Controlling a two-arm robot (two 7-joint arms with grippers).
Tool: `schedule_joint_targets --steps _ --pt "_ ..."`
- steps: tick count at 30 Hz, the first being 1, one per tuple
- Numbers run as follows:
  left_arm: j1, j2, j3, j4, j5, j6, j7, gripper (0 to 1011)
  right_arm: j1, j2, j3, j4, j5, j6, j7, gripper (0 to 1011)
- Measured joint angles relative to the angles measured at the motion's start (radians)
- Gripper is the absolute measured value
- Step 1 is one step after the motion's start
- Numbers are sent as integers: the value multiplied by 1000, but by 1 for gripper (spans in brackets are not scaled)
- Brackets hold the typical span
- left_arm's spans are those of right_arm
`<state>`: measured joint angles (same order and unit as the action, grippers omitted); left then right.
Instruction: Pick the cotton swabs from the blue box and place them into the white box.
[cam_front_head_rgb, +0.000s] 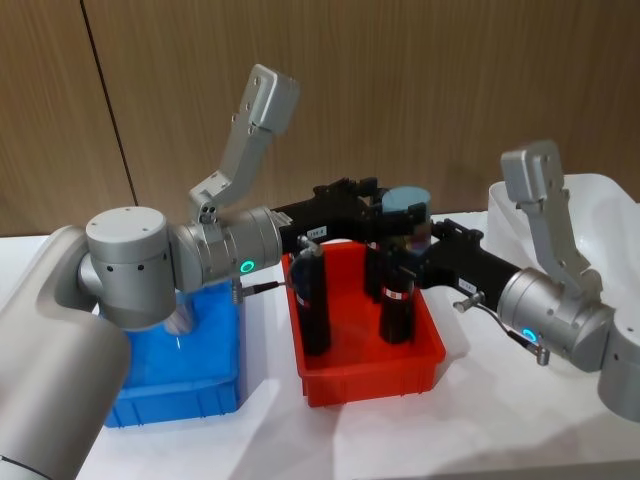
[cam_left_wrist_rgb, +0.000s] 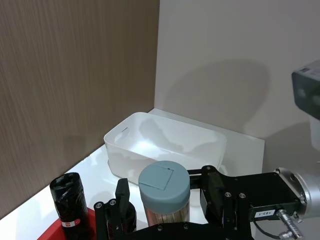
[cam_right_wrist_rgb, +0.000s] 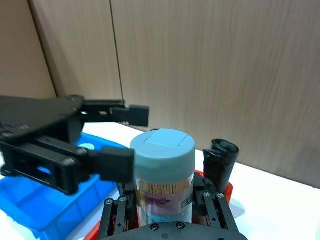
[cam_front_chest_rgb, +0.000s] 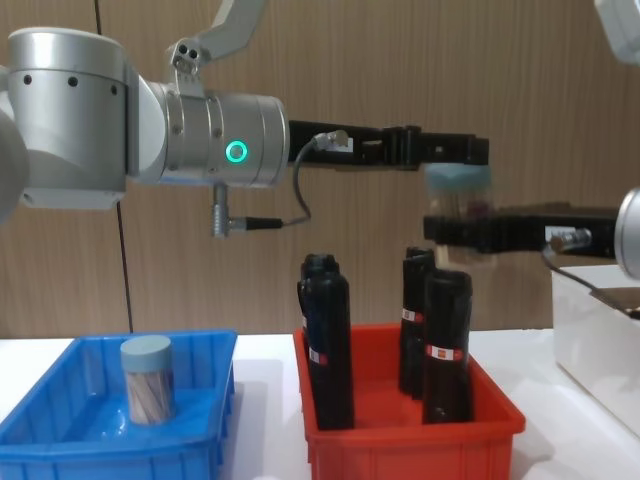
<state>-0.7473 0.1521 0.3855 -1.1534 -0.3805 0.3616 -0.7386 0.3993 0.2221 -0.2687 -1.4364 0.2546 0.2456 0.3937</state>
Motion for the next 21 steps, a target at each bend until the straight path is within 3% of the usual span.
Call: schedule_joint_targets --steps 10,21 --pt "0 0 0 0 0 0 0 1003 -1 8 12 42 7 -18 -38 662" --pt "0 0 0 0 0 0 0 1003 10 33 55 100 20 -59 -105 661"
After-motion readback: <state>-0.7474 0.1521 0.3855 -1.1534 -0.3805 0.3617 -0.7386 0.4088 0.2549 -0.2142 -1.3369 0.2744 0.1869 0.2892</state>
